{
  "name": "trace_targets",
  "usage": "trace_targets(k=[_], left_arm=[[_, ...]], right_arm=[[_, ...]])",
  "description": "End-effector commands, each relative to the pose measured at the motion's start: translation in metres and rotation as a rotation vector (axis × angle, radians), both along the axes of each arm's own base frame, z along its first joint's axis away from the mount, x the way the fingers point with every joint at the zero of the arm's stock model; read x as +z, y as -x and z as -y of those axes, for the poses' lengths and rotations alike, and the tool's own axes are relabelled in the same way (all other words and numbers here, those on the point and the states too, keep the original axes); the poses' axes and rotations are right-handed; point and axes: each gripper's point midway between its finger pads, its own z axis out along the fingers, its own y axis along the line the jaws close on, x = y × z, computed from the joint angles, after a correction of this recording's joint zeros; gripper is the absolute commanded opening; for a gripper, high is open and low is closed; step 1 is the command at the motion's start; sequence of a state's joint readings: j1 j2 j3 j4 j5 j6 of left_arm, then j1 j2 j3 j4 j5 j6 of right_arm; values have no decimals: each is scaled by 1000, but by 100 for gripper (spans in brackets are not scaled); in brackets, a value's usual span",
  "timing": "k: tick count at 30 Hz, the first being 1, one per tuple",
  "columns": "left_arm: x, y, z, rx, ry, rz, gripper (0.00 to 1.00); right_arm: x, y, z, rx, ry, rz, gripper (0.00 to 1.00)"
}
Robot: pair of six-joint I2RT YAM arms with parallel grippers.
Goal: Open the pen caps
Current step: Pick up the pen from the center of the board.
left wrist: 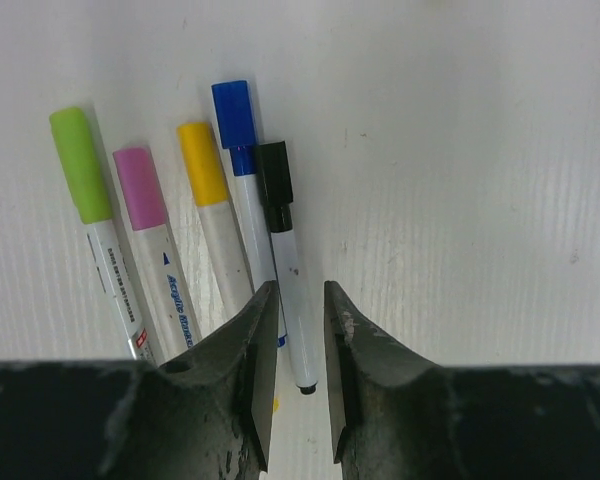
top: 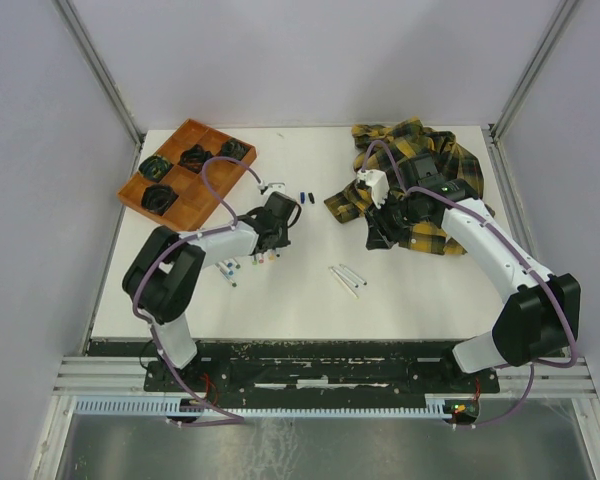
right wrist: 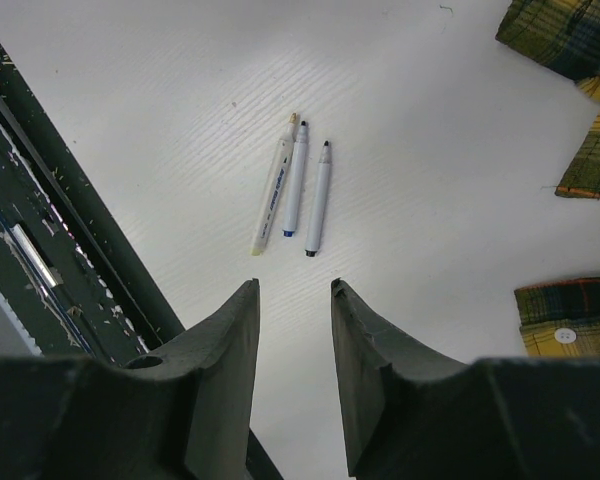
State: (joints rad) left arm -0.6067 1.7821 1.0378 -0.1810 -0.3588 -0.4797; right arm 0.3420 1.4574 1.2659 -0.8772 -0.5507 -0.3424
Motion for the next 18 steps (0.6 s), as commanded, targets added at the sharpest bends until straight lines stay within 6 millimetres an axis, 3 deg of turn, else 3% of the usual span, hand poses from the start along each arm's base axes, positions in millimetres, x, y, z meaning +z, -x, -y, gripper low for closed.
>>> trace_targets(k=[1, 14, 18], left_arm=[[7, -13, 3, -13, -36, 33, 31], [-6, -10, 1, -4, -56, 0, 30], [-11, -8, 2, -6, -50, -13, 25]], right_arm=[[14, -4, -4, 21, -36, 49, 42], [14, -4, -4, 20, -36, 46, 42], [14, -3, -5, 24, -42, 42, 42]])
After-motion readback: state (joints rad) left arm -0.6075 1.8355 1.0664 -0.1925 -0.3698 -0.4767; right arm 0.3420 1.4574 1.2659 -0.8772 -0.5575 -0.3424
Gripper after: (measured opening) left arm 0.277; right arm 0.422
